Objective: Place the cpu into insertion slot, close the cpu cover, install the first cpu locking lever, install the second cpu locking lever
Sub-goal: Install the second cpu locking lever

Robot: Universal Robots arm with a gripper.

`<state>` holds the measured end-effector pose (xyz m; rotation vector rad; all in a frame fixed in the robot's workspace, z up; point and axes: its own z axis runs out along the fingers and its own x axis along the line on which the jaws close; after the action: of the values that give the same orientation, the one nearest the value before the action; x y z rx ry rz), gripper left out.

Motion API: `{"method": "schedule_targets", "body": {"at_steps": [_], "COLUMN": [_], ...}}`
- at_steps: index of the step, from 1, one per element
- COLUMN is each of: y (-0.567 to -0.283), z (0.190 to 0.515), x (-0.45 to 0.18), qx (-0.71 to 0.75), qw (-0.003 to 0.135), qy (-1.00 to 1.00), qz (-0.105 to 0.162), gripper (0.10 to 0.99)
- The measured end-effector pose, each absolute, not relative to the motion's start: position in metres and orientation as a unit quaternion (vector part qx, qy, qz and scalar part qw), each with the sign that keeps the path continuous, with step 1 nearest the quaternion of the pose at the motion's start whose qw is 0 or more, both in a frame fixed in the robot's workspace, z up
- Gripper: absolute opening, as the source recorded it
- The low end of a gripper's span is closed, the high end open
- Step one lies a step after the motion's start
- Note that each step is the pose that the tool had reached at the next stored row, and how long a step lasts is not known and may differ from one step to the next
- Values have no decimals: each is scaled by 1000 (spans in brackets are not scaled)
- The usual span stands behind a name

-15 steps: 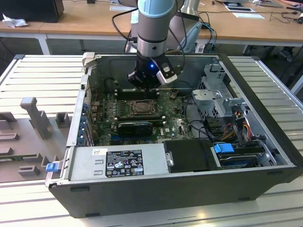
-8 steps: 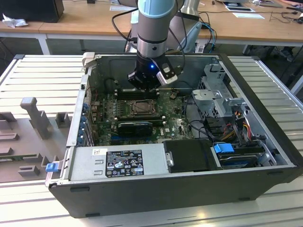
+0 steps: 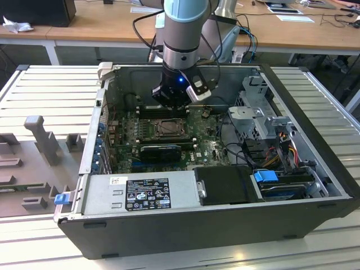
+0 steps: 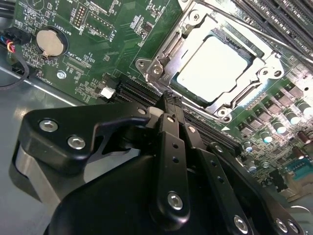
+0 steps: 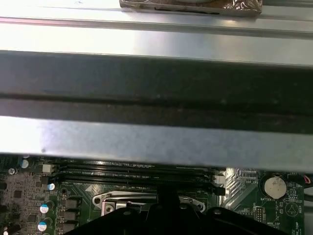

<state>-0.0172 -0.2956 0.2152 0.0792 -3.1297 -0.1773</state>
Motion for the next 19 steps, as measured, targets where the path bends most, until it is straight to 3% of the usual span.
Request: {"method": "schedule_targets", "body": {"at_steps": [19], "y": [-307], "z": [225], "x": [-17], "qx": [25], "qw": [3], "qy": [-998], "qz": [-49], "gripper": [106]}}
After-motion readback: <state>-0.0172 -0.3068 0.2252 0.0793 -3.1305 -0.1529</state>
